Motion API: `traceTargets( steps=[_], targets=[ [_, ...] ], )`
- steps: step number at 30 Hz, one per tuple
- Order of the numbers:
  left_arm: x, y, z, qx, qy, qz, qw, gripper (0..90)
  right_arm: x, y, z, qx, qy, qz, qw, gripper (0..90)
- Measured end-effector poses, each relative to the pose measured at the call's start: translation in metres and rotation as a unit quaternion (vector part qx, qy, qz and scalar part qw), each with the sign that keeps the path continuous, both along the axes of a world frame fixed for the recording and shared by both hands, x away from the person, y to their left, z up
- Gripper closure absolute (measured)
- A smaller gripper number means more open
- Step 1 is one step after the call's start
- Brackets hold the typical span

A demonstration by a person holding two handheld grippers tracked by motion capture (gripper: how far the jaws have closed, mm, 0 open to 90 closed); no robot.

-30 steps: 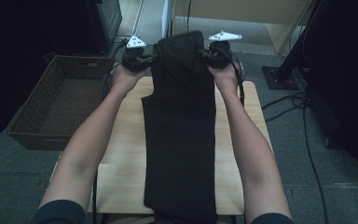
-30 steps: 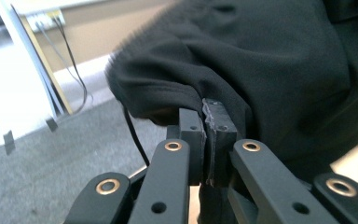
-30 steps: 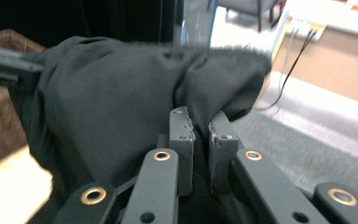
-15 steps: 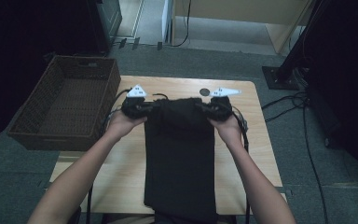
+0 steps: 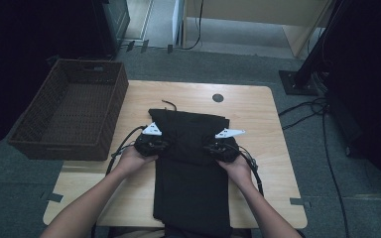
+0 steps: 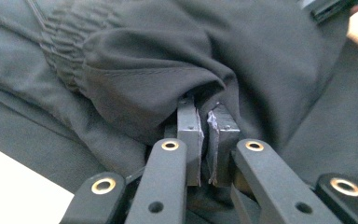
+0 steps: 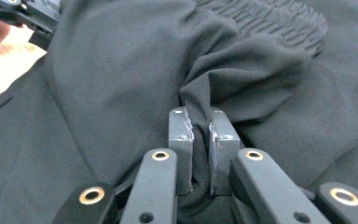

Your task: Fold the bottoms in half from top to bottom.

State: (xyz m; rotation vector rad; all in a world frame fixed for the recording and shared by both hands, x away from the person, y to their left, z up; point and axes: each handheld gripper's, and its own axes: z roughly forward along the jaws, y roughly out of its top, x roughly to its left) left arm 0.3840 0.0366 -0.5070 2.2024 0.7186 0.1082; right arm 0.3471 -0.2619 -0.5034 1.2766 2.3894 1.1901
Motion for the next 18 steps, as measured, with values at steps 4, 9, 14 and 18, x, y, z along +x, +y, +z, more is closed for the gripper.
traceTargets(
  steps=[4,9,14,18],
  targets=[
    [0.012,0.0,-0.004,-0.002,-0.001,0.016,0.9999,86.1,0.01,0.002,-0.004,-0.007,-0.012,-0.003,0.9999,82.8],
    [0.039,-0.002,-0.001,0.016,-0.003,0.038,0.9991,85.9,0.039,0.007,-0.004,-0.009,-0.014,-0.014,0.9998,82.5],
    [0.062,-0.001,0.001,0.03,-0.004,0.057,0.9979,85.5,0.064,0.015,-0.002,-0.014,-0.012,-0.025,0.9995,82.4],
    [0.08,0.001,0.001,0.032,-0.002,0.075,0.9967,84.9,0.082,0.019,-0.004,-0.005,-0.015,-0.034,0.9993,82.0]
  ],
)
